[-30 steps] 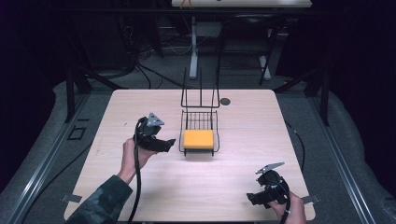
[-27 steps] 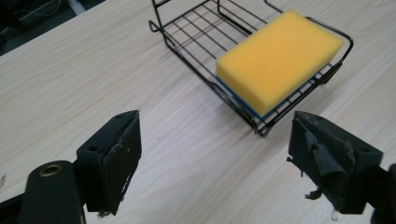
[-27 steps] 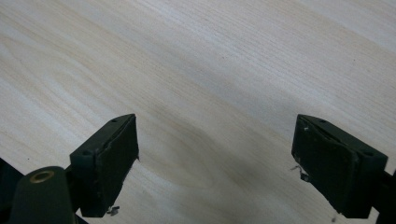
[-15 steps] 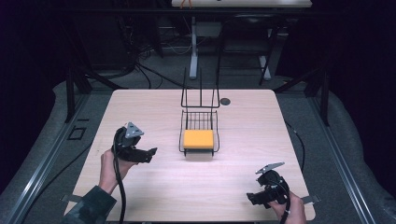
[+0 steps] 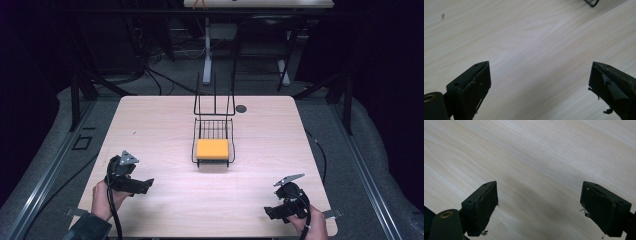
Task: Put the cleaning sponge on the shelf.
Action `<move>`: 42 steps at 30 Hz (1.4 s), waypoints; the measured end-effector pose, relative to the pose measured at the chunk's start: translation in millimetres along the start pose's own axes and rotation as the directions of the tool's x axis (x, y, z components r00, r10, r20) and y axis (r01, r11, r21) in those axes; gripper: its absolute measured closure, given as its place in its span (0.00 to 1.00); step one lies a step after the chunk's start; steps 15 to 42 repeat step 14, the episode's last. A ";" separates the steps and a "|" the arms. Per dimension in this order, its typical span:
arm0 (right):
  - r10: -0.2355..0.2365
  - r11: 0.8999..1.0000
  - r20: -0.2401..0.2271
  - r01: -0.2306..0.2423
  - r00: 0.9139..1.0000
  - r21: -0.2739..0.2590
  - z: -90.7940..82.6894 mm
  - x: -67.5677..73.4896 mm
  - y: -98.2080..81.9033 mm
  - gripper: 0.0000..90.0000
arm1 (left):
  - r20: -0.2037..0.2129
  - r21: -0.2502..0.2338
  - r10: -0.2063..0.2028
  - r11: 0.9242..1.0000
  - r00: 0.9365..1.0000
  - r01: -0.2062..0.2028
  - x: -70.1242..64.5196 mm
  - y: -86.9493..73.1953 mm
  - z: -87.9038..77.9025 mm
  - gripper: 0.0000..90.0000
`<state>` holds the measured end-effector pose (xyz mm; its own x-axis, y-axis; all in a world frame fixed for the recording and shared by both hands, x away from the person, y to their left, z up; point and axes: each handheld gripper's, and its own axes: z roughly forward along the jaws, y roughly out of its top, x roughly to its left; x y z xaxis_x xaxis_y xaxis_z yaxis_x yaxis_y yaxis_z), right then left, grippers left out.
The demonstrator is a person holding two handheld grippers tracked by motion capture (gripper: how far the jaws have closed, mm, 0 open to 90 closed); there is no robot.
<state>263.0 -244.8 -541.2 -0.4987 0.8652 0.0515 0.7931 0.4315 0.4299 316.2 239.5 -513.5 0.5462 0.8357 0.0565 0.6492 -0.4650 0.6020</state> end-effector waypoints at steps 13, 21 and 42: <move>-0.002 1.000 0.004 0.002 1.000 0.005 0.7 -0.4 0.0 0.16 | 0.069 0.027 0.024 0.999 0.997 -0.026 -5.4 -1.4 10.0 0.01; 0.000 1.000 0.002 0.000 1.000 0.003 0.6 -0.3 0.1 0.16 | 0.069 0.024 0.024 0.999 0.997 -0.026 -6.0 -1.3 10.0 0.01; 0.000 1.000 0.002 0.000 1.000 0.003 0.6 -0.3 0.1 0.16 | 0.069 0.024 0.024 0.999 0.997 -0.026 -6.0 -1.3 10.0 0.01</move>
